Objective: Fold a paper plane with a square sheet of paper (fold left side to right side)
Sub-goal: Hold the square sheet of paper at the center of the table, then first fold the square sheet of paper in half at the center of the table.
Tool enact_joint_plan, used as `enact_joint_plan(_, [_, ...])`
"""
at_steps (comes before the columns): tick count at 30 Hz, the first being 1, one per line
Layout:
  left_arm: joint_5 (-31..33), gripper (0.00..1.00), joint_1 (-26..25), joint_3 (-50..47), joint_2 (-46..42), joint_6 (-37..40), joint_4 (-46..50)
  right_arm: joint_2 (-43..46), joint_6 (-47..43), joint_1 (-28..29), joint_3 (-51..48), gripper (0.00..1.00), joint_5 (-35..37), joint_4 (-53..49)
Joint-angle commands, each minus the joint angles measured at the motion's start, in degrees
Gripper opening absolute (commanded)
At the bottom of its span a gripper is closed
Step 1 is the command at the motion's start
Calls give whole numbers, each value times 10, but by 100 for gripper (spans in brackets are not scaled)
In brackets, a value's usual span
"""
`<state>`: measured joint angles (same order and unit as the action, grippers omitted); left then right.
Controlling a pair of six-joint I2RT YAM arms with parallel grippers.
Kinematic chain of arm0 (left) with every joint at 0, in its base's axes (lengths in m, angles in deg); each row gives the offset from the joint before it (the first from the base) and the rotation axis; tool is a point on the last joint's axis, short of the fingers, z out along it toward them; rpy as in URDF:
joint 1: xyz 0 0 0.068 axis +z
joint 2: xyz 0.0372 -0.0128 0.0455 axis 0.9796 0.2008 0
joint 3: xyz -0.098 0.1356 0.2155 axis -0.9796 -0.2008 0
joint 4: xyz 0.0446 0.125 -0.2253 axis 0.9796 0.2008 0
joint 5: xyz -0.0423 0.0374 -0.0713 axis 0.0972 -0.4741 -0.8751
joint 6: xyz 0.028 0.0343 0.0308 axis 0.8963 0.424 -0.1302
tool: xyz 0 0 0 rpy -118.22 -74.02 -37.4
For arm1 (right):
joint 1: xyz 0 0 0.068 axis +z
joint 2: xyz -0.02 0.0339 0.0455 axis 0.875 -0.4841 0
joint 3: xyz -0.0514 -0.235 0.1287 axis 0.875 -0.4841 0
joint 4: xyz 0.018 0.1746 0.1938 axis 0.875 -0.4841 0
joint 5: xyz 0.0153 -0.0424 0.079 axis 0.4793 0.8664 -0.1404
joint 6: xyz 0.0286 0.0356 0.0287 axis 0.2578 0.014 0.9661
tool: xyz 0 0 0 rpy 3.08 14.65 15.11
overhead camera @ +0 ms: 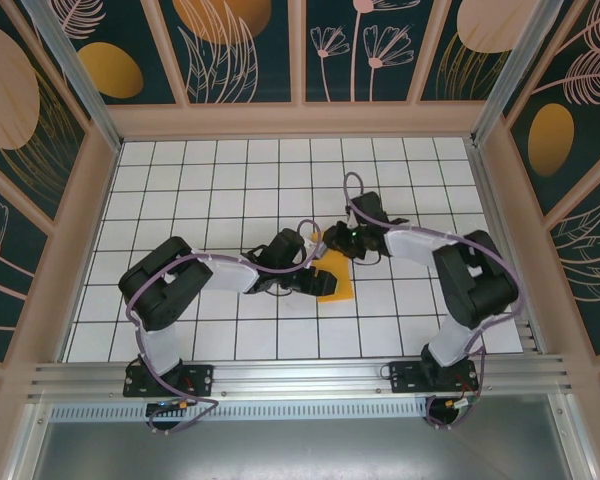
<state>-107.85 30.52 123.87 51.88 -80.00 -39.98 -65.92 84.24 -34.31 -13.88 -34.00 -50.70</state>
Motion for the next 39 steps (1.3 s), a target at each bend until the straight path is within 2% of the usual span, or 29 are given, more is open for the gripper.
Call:
enact_joint_plan(1, [9,57,-4,4,26,1,27,95,-35,-38,20,40,26,-73])
enact_joint_plan(3, [11,57,-5,5,25,0,28,137,-47,-56,-1,39,25,-98])
enact_joint_plan(7, [15,57,-6,9,24,-1,32,209,-56,-71,-65,24,0,-134])
enact_joint_plan(10, [20,57,-8,11,24,0,38,251,-34,-69,-129,12,-41,-114])
enact_joint_plan(14, [26,57,-11,12,23,1,43,278,4,-47,-200,4,-89,-57])
enact_joint_plan(24, [31,57,-14,15,26,3,47,186,30,0,-216,3,-89,15])
enact_joint_plan(30, [30,57,-14,17,20,-10,38,128,23,10,-203,3,-58,3])
enact_joint_plan(39, [39,59,3,37,-7,-33,28,90,0,11,-202,3,-5,-45])
